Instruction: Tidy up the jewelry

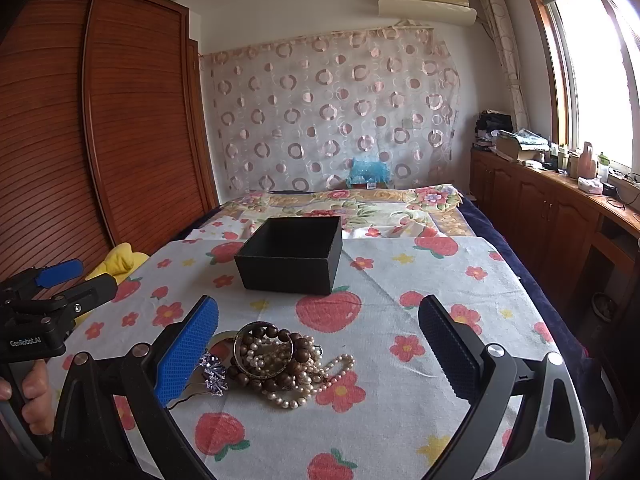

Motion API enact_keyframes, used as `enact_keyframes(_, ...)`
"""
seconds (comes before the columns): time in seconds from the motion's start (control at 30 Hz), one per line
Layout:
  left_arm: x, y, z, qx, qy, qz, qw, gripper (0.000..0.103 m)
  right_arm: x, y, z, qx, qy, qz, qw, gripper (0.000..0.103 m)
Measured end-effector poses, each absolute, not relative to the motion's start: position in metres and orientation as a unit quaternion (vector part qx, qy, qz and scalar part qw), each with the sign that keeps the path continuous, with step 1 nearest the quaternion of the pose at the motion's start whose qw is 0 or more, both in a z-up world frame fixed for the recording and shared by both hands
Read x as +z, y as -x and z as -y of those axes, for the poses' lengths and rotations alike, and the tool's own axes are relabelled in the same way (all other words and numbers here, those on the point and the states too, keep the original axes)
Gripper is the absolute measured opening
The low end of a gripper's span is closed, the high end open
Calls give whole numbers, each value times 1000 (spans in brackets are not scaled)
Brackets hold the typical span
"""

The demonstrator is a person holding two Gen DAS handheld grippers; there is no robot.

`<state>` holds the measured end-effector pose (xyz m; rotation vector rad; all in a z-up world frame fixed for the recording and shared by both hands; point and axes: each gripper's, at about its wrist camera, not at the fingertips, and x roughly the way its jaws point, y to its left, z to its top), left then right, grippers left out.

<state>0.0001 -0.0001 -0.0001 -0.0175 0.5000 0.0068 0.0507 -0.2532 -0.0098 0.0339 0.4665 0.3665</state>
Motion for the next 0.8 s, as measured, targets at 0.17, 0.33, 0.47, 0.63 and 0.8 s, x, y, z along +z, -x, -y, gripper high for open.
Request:
enact_keyframes(0.17,0,0,0,4,8,-247,969,95,-10,-51,253,180,-17,-230,956,101)
enact_keyframes(0.33,0,0,0,3,8,-246,969,95,-10,-51,253,181,-17,-230,956,101)
enact_keyframes(0.47,0,0,0,5,7,-244,970,95,-10,-51,254,180,-17,-230,956,101)
enact_keyframes(0.63,2,-3,-1,8,9,-243,970,95,-10,-51,253,181,-17,-230,956,101)
enact_keyframes(0.8,2,-4,-2,7,9,-243,970,95,-11,-51,253,181,-17,-231,956,101)
